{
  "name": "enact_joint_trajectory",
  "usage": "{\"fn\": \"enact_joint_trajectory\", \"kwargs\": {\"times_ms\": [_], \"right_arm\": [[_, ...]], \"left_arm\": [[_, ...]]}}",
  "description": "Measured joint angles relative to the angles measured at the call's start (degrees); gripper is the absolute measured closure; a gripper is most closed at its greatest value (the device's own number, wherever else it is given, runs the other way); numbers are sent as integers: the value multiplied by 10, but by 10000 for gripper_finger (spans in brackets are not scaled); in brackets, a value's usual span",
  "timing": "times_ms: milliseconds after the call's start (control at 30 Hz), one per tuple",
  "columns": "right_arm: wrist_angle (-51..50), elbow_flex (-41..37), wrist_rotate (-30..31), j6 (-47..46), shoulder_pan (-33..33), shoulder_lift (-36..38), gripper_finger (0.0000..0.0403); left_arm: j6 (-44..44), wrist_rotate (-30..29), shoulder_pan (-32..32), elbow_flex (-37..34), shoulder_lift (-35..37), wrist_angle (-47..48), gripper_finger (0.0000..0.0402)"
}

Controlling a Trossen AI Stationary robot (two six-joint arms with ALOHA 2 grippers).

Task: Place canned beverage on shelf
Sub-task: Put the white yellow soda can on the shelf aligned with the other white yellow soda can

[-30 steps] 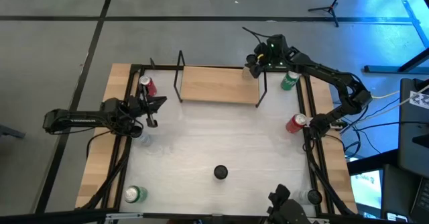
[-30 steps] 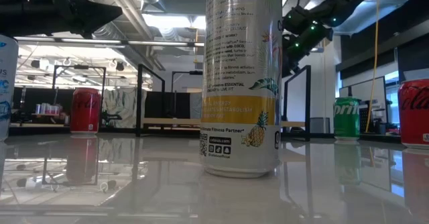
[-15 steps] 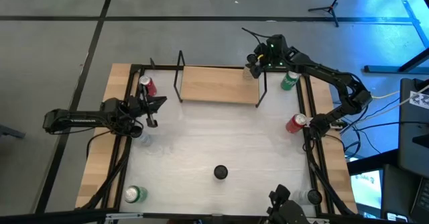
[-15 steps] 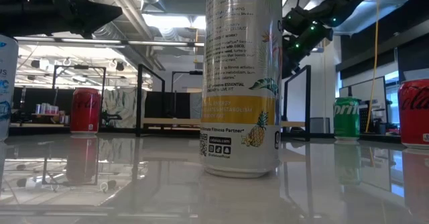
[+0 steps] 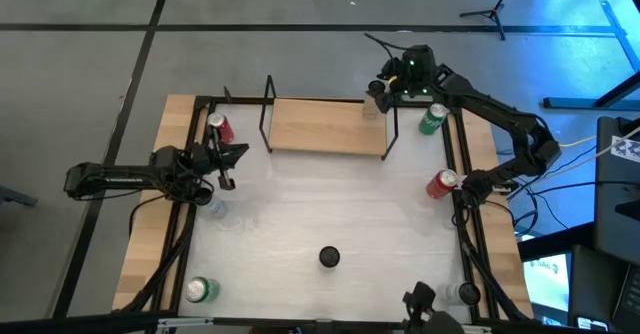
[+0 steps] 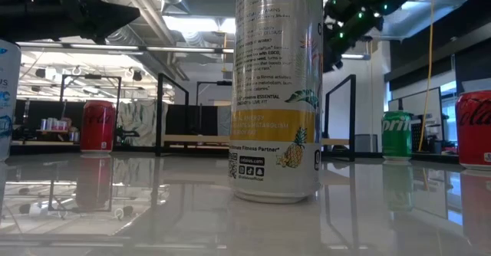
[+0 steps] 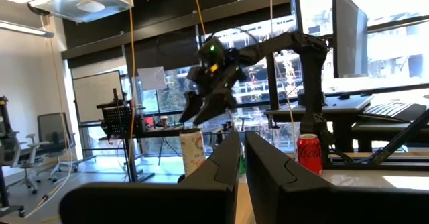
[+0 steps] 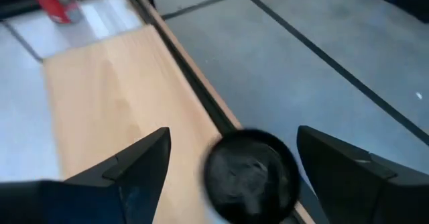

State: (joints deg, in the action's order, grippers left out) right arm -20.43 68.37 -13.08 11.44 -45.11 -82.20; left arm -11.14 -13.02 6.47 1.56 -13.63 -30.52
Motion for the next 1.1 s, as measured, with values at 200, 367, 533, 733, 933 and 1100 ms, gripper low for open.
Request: {"fn": "enact_joint_trajectory", "kwargs": {"times_ms": [200, 367, 533, 733, 933, 1100], "right_arm": [[-81, 37, 0, 8, 68, 29, 82], [-107, 38, 0, 4, 158, 55, 82], [-107, 38, 0, -10, 263, 57, 82], [-74, 30, 16, -25, 379, 50, 81], [-29, 10, 20, -49, 463, 38, 81], [-16, 8, 21, -68, 518, 14, 81]], "left_arm": [[0, 0, 0, 0, 0, 0, 384], [1, 0, 0, 0, 0, 0, 384], [1, 0, 0, 0, 0, 0, 384], [5, 6, 0, 0, 0, 0, 384], [8, 32, 0, 0, 0, -1, 384], [41, 105, -2, 0, -3, -12, 384]]}}
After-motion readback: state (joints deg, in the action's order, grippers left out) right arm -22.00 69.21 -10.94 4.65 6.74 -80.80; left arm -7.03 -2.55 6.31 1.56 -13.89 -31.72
